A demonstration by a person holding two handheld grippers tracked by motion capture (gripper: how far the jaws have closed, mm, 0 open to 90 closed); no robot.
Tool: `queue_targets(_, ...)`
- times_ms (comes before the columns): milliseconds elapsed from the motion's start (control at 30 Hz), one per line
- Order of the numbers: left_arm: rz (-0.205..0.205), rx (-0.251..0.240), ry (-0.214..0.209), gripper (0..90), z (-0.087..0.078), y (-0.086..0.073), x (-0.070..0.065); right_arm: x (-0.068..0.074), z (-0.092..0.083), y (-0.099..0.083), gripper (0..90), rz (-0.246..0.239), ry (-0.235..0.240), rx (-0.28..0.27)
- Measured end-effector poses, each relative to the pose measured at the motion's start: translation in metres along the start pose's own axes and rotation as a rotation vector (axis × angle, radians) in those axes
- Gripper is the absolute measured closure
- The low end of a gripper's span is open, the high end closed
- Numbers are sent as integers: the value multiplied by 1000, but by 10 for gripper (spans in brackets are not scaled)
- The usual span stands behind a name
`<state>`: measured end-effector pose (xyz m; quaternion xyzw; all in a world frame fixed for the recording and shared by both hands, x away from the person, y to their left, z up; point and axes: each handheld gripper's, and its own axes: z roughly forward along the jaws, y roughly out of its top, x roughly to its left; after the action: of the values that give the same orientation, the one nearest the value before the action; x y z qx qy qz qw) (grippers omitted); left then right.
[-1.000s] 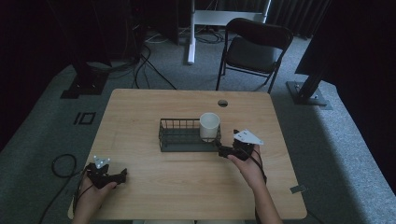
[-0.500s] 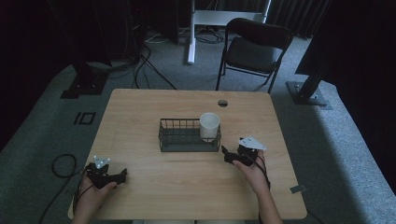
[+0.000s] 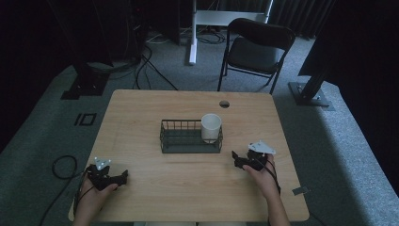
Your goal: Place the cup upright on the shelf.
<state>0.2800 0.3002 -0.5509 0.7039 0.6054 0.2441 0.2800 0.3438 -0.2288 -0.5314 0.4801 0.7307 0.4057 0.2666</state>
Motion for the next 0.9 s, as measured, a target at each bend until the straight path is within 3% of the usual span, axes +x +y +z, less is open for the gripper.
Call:
queue_targets(367,0,0,0,12,0,0,0,-20,-10,-13,126,34,-26,50)
queue_targets(500,0,0,0,12,0,0,0,-29,-14,-17,126,48,-56,68)
queue_targets(633,0,0,0,12,0,0,0,-36,-18,-21,127,65,-88,92)
queue_targets(900,0,0,0,12,0,0,0,-45,-22,-34,126,93,-99,162)
